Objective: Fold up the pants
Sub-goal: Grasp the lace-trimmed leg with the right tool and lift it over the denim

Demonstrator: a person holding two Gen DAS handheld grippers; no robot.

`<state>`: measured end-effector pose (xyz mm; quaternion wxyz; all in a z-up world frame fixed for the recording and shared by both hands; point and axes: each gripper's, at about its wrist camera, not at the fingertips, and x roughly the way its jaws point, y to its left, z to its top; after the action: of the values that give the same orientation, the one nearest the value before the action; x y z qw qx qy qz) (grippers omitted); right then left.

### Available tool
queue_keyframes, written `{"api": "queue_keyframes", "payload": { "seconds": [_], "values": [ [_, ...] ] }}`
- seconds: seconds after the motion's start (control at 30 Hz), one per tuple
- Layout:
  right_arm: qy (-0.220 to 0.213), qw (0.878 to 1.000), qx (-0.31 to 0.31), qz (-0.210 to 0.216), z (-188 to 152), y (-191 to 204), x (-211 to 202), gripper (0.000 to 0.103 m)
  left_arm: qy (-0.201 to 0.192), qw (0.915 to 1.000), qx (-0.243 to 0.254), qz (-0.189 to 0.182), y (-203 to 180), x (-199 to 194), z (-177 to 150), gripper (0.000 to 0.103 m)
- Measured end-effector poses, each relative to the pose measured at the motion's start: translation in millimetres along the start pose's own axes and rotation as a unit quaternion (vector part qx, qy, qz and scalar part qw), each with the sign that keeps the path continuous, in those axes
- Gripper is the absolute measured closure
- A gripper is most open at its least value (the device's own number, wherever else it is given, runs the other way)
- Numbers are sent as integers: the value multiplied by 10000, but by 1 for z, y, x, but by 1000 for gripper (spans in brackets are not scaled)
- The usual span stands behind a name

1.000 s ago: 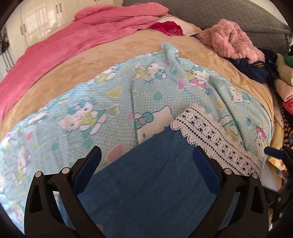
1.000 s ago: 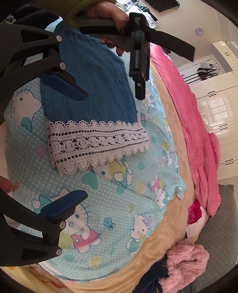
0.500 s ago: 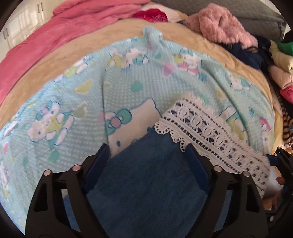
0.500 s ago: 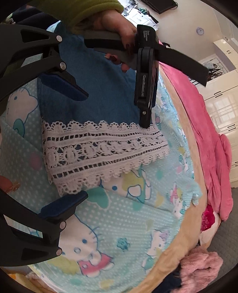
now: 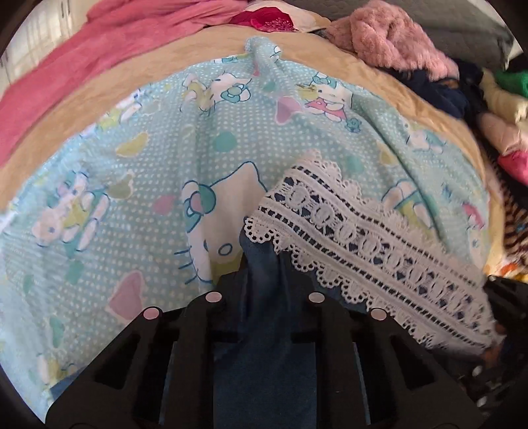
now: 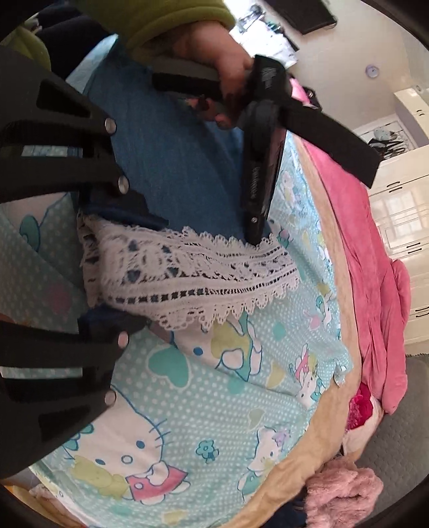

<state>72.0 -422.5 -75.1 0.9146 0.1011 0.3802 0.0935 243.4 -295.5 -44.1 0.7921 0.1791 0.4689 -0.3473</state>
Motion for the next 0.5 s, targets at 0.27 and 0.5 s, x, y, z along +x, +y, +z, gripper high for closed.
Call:
{"api": "queue_keyframes", "payload": {
  "seconds": [0.27, 0.5],
  "values": [
    [-77, 9995, -30, 310, 8, 10, -10, 74, -248, 9992, -233, -227, 9, -19, -6, 100],
    [-306, 9974, -326, 572, 21, 40, -28, 74, -563, 9953, -674, -404, 31, -48, -21, 100]
  ]
}}
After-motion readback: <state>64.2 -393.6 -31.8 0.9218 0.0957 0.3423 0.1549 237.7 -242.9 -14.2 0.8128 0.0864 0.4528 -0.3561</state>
